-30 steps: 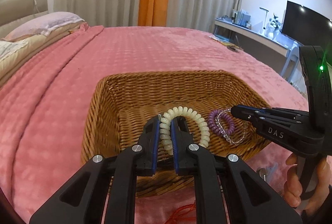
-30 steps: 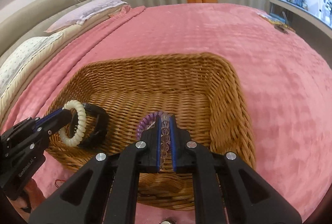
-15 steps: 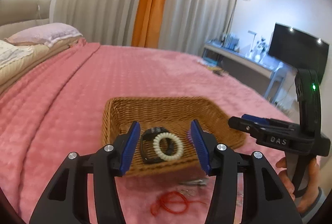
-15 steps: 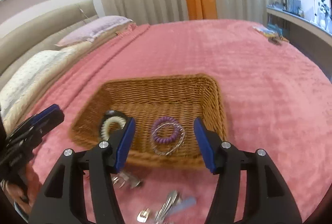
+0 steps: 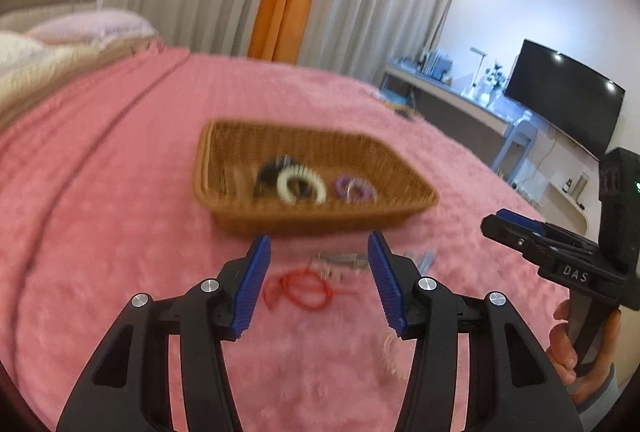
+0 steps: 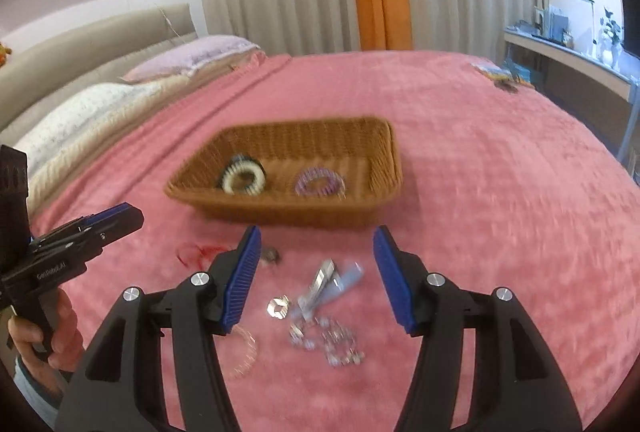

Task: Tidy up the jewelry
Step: 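Grasp the red string with the left tool while the right grasps a silver hair clip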

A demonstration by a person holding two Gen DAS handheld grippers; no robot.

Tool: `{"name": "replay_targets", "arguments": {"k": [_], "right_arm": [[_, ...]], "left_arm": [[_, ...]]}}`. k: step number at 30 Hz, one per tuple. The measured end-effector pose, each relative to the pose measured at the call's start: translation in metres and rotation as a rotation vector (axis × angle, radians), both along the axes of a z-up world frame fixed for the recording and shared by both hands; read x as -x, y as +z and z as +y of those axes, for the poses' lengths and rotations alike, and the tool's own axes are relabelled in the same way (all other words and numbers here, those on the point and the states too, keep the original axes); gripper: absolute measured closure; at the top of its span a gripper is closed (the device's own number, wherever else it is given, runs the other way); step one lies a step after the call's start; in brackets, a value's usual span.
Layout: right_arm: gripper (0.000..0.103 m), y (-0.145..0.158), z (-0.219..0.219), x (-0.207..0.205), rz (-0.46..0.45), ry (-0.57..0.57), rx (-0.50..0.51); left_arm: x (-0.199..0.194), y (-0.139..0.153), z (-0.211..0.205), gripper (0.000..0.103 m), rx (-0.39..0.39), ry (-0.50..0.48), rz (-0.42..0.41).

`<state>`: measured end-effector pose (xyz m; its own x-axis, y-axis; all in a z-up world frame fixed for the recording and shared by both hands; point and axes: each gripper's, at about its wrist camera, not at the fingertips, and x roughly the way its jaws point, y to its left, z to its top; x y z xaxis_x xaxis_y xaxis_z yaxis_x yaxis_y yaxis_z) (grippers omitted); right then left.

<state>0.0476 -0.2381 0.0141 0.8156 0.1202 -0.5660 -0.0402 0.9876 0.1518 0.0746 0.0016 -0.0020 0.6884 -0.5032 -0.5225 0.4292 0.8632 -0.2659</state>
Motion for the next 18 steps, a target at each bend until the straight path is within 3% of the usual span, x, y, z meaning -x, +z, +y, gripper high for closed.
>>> {"name": "replay_targets", "arguments": {"k": [7,9,15,18], "right_arm": [[0.048,-0.049,-0.012,-0.023,0.092,-0.017,-0.009],[0.049,-0.052,-0.012,-0.026,0.101,-0.011,-0.009],[0.064,-0.055,0.014,-0.041,0.141,0.049,0.077],[0.065,-0.058,0.026,-0.055,0.179,0.082,0.094]], "left_arm": [[-0.032,-0.039,-0.011,0.054,-0.072,0.030,0.102],[-0.037,-0.042,-0.014,0.054,-0.081,0.026,0.117],[-0.055,-0.057,-0.019,0.060,-0.106,0.038,0.196],[-0.058,-0.063,-0.018,0.061,-0.108,0.036,0.216]]}}
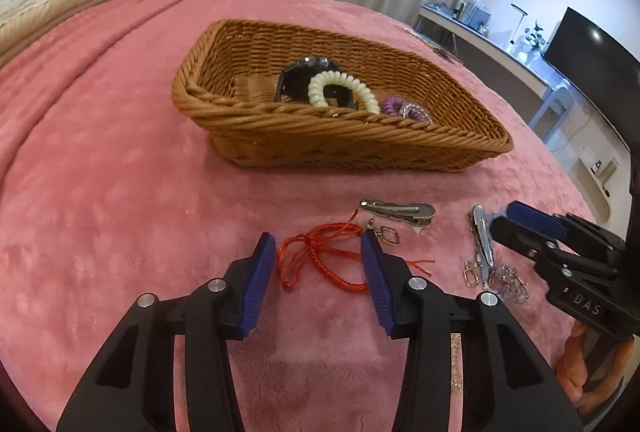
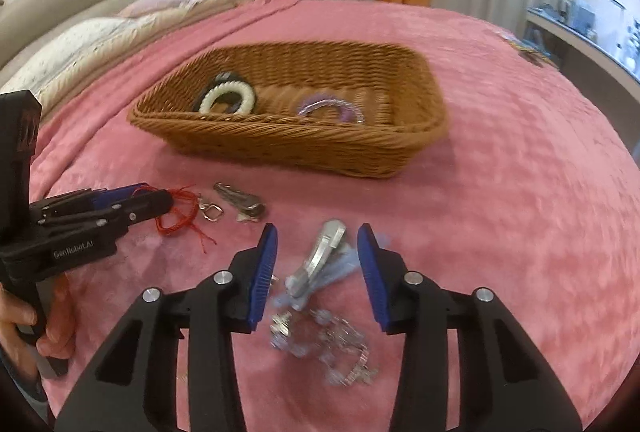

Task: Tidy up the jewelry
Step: 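Grasp the red string with the left tool while the right grasps a silver hair clip, then carry the red string and silver clip into the basket and release them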

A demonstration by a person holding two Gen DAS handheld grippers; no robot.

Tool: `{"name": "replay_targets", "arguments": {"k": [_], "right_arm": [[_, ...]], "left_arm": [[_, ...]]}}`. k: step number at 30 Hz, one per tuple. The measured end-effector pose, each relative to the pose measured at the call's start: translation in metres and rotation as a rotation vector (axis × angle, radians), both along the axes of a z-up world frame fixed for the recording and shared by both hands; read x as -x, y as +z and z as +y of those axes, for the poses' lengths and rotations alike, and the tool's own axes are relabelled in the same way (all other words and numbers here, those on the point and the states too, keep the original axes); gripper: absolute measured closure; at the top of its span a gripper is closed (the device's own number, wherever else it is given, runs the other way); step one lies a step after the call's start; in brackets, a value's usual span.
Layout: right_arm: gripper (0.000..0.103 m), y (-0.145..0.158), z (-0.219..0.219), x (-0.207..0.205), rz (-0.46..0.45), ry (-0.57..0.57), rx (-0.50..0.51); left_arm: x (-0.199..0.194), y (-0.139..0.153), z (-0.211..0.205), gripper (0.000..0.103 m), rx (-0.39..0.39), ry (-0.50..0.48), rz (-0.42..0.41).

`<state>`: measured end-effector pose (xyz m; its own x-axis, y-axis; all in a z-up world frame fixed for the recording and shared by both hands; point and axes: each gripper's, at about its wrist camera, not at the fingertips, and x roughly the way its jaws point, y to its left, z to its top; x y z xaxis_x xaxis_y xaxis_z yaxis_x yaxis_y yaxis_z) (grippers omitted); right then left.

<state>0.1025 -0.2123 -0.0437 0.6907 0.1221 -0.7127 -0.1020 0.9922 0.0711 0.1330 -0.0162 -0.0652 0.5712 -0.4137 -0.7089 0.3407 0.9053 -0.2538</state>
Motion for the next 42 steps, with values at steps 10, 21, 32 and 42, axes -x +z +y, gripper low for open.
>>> {"name": "replay_targets", "arguments": {"k": [10,21,32,42], "right_arm": [[0.073,-0.019,0.016,-0.016,0.065,0.012,0.072],[0.087,-0.001,0.008,0.013,-0.032,0.055,-0.002],[0.087,0.005,0.008,0.094,0.011,0.058,-0.094],[0.047,-0.020,-0.002,0.118,0.061,-0.007,-0.163]], "left_arm": [[0.004,-0.006,-0.012,0.062,-0.093,0.002,-0.014],[0.023,0.006,-0.008,0.100,-0.089,0.006,-0.067],[0.109,0.017,0.021,0.100,-0.100,0.018,-0.107],[0.115,0.001,0.026,0.099,-0.042,-0.042,-0.115]]}}
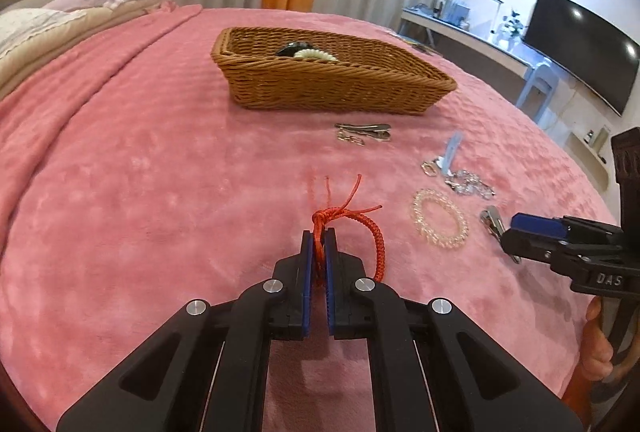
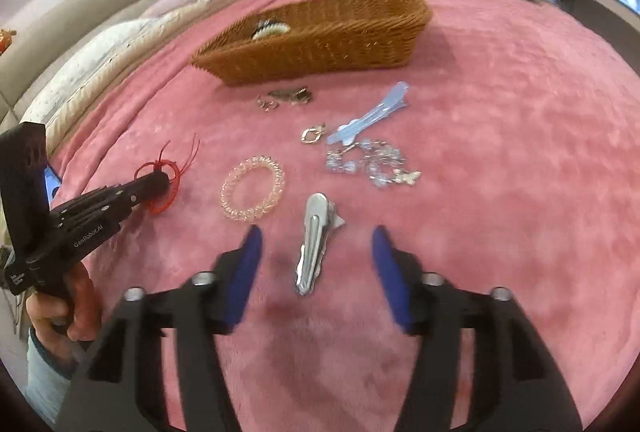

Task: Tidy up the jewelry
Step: 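Carry the red string and silver clip into the basket and release them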

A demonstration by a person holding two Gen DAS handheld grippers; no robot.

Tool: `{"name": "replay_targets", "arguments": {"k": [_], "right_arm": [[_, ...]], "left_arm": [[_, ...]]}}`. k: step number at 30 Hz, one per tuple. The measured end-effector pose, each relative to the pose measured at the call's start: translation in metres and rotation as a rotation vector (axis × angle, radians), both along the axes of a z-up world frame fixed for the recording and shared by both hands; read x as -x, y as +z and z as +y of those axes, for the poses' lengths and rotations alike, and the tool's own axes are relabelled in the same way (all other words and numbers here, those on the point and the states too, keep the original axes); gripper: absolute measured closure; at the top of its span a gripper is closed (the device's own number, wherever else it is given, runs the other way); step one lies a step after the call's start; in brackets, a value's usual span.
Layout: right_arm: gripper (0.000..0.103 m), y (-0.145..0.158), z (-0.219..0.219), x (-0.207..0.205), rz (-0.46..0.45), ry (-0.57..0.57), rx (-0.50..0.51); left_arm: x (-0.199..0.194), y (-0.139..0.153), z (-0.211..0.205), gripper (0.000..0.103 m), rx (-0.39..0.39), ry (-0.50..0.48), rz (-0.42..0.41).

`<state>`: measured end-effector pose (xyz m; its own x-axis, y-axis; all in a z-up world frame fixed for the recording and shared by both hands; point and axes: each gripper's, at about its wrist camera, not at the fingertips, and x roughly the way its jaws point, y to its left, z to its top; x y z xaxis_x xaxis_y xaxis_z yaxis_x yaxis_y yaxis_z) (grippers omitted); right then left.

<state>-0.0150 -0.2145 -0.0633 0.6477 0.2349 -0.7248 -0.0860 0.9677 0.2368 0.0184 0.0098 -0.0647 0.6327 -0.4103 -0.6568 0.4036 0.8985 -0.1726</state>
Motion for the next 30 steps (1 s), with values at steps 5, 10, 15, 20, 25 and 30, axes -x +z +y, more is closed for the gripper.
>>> {"name": "replay_targets", "arguments": {"k": [5,10,15,20,25,30], "right_arm": [[0.048,0.001,0.012,0.000,0.010,-0.036,0.069],[0.085,-0.004,0.025,-0.017,0.043,-0.062,0.110],[0.090,0.006,0.034,-0.001,-0.012,-0.031,0.115],[0.090,0.048,0.039,0.010,-0.116,-0.004,0.129],[0.090,0.117,0.039,-0.005,-0.268,0.029,0.132],[0.090,0.160,0.034,-0.062,-0.357,0.023,0.168]], "left_arm": [[0.001,-0.002,-0.003,0.099,0.002,-0.019,-0.003],[0.001,-0.002,-0.002,0.099,0.006,-0.018,-0.006],[0.008,0.005,0.000,0.100,0.028,-0.007,-0.053],[0.018,0.036,0.007,0.100,0.073,0.009,-0.124],[0.011,0.105,-0.003,0.100,0.064,0.000,-0.252],[-0.035,0.150,-0.019,0.100,0.112,-0.032,-0.314]]}}
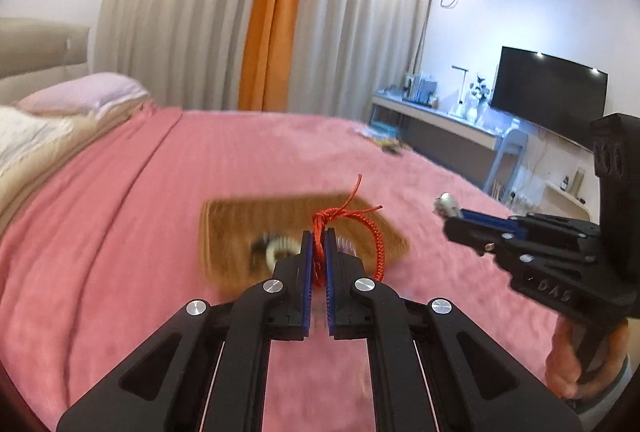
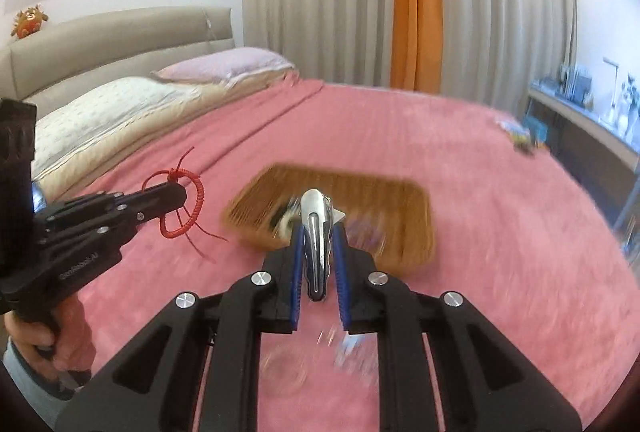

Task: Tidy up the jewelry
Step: 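Carry the red string and silver clip into the basket and release them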

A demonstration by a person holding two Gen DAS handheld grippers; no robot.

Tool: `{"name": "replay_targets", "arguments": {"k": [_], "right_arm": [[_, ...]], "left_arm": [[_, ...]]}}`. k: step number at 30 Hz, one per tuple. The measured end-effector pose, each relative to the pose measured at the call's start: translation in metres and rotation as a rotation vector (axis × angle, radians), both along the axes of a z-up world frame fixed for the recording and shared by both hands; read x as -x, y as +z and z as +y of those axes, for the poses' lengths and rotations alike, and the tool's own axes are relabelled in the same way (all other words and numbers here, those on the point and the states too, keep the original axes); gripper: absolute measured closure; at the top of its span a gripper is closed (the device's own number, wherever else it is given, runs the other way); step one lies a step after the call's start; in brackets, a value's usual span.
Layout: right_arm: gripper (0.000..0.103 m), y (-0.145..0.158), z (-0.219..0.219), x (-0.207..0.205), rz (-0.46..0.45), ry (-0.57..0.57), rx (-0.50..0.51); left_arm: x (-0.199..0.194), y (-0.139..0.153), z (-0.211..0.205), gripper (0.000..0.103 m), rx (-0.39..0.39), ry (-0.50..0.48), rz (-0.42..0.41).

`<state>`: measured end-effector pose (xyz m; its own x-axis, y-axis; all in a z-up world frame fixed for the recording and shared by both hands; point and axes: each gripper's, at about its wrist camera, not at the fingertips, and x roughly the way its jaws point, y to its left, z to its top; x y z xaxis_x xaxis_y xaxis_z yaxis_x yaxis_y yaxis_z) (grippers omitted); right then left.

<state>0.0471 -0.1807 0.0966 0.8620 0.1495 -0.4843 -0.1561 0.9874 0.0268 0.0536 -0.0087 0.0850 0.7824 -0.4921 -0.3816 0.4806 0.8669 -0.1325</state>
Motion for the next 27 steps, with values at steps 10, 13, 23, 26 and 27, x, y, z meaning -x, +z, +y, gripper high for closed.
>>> {"name": "replay_targets", "arguments": {"k": [10,13,23,26,27], "right_arm": [[0.090,-0.057,-0.050,-0.151,0.074,-0.042,-0.196],[0.091,-0.080,-0.056,-0.171,0.119,-0.073,-0.200],[0.090,-0.117,-0.051,-0.193,0.246,-0.086,-0.175],[0.070,-0.122,-0.059,-0.196,0.278,-0.077,-0.235],[0.064,-0.123,-0.063,-0.194,0.276,-0.065,-0.263]], "left_arm": [[-0.128,-0.052,-0.053,0.100,-0.057,-0.011,0.090],[-0.150,-0.074,-0.052,0.100,-0.045,-0.009,0.136],[-0.159,-0.092,-0.057,0.097,-0.081,-0.012,0.171],[-0.155,-0.089,-0.051,0.078,-0.056,-0.018,0.166],[-0.153,-0.087,-0.050,0.074,-0.049,-0.023,0.162]]}}
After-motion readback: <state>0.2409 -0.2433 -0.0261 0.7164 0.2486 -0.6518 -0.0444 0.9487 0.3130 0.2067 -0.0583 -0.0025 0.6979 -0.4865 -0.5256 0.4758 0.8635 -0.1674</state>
